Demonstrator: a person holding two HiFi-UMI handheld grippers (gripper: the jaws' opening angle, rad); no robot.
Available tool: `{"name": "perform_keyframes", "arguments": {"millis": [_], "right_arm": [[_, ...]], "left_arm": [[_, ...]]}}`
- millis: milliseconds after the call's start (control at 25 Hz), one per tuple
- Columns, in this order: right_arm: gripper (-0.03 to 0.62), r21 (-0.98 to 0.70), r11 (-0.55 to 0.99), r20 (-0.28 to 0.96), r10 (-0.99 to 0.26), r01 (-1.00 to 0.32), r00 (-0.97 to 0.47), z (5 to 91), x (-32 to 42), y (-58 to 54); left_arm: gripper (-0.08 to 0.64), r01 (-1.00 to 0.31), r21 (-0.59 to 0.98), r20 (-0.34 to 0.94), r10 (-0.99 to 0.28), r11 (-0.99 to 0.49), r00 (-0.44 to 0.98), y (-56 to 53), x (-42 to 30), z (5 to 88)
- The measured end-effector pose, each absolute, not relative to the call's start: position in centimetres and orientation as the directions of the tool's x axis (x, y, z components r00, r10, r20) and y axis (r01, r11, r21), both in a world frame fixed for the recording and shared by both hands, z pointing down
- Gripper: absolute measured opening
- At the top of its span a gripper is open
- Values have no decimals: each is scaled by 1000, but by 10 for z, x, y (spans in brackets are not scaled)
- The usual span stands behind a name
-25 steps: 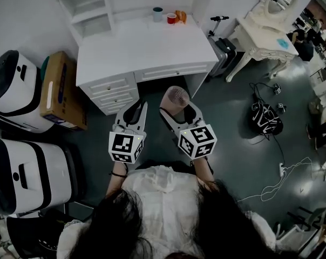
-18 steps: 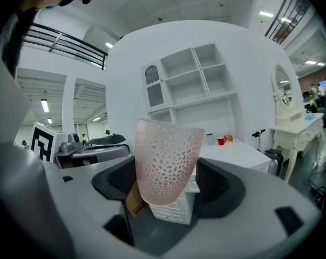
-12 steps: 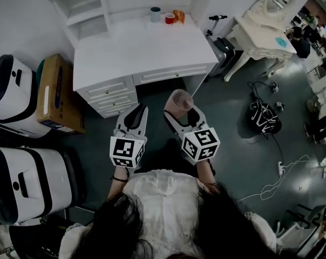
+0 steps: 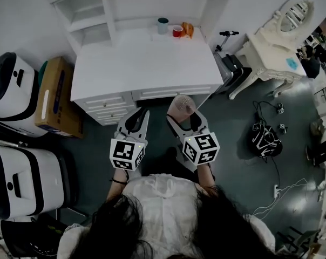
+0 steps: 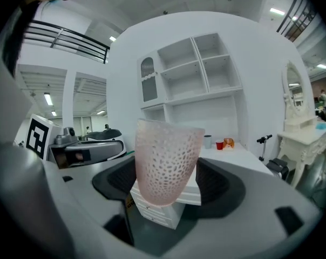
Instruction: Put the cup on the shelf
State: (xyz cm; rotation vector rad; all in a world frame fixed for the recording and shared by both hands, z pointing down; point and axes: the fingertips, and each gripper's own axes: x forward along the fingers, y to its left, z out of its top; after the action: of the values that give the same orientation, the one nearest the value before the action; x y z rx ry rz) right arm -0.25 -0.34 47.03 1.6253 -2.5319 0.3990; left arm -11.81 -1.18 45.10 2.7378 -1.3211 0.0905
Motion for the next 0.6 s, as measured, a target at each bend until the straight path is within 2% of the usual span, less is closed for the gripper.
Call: {"name": "perform_keyframes", "arguments": {"millis": [600], "right_arm": [[339,-101,443,191,-870,-891,-454,444,135,-137]], "left_arm": [[44,-812,-22,72,-811,-584,581,-137,1,415]]}}
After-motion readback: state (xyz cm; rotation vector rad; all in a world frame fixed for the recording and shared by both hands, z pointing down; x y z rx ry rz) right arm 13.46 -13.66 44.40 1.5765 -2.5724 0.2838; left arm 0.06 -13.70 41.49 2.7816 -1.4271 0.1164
